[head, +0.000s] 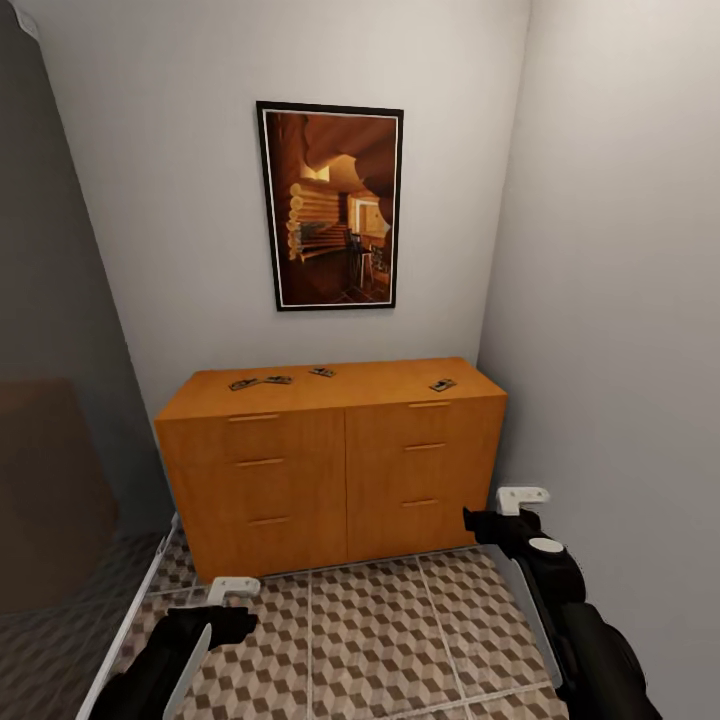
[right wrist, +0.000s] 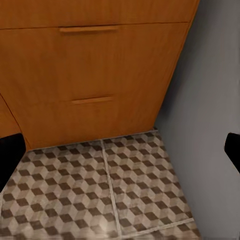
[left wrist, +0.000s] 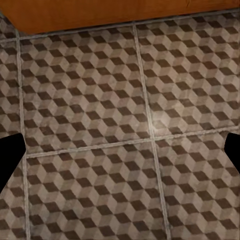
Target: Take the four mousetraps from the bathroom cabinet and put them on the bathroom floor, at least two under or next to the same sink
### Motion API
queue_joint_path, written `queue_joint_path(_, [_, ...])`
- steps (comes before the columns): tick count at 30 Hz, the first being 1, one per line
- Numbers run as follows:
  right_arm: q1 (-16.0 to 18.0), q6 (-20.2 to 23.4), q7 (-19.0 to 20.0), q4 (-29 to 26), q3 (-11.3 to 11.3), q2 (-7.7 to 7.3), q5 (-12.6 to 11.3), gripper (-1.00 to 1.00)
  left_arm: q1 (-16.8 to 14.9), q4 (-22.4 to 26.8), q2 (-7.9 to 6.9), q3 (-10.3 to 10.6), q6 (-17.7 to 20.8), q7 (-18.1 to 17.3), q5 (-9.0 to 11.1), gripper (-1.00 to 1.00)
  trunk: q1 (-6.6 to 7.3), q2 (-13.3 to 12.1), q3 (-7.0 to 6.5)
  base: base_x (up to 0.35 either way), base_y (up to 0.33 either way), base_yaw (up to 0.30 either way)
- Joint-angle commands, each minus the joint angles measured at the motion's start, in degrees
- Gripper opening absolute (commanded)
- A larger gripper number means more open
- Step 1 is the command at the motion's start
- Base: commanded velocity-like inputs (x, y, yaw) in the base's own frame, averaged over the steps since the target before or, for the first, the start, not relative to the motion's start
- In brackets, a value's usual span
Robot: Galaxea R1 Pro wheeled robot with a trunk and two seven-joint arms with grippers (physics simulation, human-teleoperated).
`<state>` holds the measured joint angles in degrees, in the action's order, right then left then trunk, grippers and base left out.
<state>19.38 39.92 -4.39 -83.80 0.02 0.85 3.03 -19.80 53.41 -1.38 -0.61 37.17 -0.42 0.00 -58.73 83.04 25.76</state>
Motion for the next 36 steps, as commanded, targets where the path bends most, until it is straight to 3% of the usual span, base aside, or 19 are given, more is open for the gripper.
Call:
queue_joint_path(1, [0.05,-0.73,-0.04,0.89,0.05,0.04,0.36,1.00,-0.02,-0.20,0.02,-0.06,-0.44,-0.07,-0.03,1.00,0.00,0.04,0.06,0.000,0.000,0.000])
queue_joint_path(12, [0.05,-5.39,-0.03,2.43,3.05,-0.03,0.48,1.00,-0.01,-0.58,1.11,0.11,-2.16,-0.10,-0.09,1.00,0.00,0.04,0.06,0.000,0.000,0.000])
queue_joint_path(20, [0.04,-6.04,0.03,2.41,3.45,0.04,0.49,1.00,0.01,-0.48,1.12,0.12,-2.37,-0.18,-0.09,1.00,0.00,0.04,0.06,0.000,0.000,0.000])
queue_joint_path(21, [0.04,-6.08,0.04,2.41,5.49,0.03,0.49,1.00,0.00,-0.31,1.12,0.09,-2.37,-0.28,-0.09,1.00,0.00,0.04,0.06,0.000,0.000,0.000])
queue_joint_path(23, [0.05,-6.08,0.02,2.41,6.15,0.03,0.49,1.00,-0.01,0.01,1.13,0.11,-2.37,-0.46,-0.09,1.00,0.00,0.04,0.06,0.000,0.000,0.000])
queue_joint_path(26, [0.05,-6.08,0.00,2.41,6.97,0.03,0.53,1.00,0.00,1.49,1.12,0.12,-2.37,-1.35,-0.09,1.00,0.00,0.04,0.06,0.000,0.000,0.000])
queue_joint_path(27, [0.05,-6.09,-0.01,2.39,7.28,0.03,0.57,1.00,0.02,5.22,1.10,0.19,-2.37,-1.97,-0.09,1.00,0.00,0.04,0.06,0.000,0.000,0.000])
queue_joint_path(36, [0.05,-6.09,-0.08,2.25,7.37,0.03,0.56,1.00,0.03,7.74,1.04,0.23,-2.31,-2.11,-0.09,1.00,0.00,0.04,0.06,0.000,0.000,0.000])
